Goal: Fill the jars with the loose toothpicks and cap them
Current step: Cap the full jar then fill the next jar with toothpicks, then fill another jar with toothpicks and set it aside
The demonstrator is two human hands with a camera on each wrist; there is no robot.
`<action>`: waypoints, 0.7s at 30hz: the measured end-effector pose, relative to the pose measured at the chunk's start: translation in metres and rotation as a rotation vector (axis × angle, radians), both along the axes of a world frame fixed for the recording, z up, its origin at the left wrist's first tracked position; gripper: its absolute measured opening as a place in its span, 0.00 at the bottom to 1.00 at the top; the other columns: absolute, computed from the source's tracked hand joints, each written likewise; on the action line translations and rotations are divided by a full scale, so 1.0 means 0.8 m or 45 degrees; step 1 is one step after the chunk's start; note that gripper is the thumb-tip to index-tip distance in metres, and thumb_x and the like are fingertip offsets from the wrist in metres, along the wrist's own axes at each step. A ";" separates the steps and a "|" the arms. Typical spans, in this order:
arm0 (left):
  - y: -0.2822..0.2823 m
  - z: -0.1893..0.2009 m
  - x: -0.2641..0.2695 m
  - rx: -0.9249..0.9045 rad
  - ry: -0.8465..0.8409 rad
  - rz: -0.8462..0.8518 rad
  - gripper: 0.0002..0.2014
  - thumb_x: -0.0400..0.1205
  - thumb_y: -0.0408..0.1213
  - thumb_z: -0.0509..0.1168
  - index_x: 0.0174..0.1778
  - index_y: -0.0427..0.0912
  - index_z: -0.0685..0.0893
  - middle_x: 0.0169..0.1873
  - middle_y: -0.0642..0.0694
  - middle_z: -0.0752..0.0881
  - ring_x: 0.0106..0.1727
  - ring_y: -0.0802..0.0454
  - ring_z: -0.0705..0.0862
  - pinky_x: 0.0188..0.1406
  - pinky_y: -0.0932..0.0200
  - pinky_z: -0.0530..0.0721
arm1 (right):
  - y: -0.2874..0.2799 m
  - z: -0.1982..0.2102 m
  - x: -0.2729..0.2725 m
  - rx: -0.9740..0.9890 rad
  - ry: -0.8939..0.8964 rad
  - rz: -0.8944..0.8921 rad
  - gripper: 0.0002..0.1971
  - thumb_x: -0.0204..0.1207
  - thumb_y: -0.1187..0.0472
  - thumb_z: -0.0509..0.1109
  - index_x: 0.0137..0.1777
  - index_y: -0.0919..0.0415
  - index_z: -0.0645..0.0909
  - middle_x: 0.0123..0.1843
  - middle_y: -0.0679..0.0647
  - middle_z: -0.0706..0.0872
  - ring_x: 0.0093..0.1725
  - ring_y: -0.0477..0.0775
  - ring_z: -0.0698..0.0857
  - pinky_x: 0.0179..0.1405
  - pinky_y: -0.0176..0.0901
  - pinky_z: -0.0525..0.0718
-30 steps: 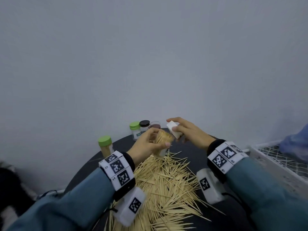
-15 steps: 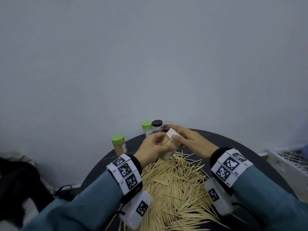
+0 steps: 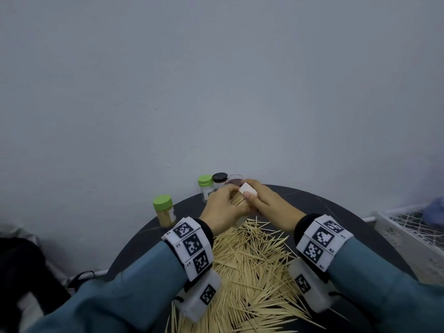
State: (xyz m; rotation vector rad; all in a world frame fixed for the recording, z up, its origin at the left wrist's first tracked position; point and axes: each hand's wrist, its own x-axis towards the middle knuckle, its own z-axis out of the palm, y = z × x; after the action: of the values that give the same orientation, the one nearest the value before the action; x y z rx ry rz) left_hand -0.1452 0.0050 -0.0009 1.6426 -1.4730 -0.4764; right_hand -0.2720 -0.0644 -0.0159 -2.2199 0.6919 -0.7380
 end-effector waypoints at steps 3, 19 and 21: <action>-0.006 0.004 0.002 0.025 -0.031 0.022 0.23 0.72 0.34 0.76 0.62 0.41 0.78 0.49 0.49 0.83 0.40 0.64 0.78 0.30 0.77 0.77 | 0.000 0.008 -0.007 0.008 -0.050 0.043 0.19 0.84 0.53 0.56 0.74 0.50 0.65 0.64 0.61 0.76 0.59 0.58 0.79 0.58 0.51 0.82; 0.032 0.011 0.150 0.267 -0.001 0.546 0.28 0.69 0.34 0.79 0.62 0.38 0.75 0.59 0.40 0.83 0.60 0.44 0.80 0.56 0.49 0.82 | 0.010 -0.015 -0.004 -0.307 1.166 0.120 0.20 0.82 0.62 0.59 0.74 0.57 0.71 0.73 0.56 0.75 0.71 0.55 0.74 0.69 0.47 0.73; 0.039 0.007 0.172 0.300 0.008 0.645 0.29 0.69 0.34 0.78 0.64 0.36 0.75 0.60 0.40 0.81 0.61 0.43 0.79 0.57 0.46 0.83 | 0.012 -0.017 -0.002 -0.331 1.239 0.121 0.22 0.81 0.63 0.60 0.75 0.57 0.70 0.73 0.56 0.74 0.71 0.56 0.74 0.69 0.47 0.73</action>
State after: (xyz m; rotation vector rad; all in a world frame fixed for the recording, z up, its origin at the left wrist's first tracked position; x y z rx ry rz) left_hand -0.0078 0.0362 0.0043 2.1124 -0.9658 -0.3741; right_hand -0.2740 -0.0551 -0.0299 -2.7909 0.9518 0.3951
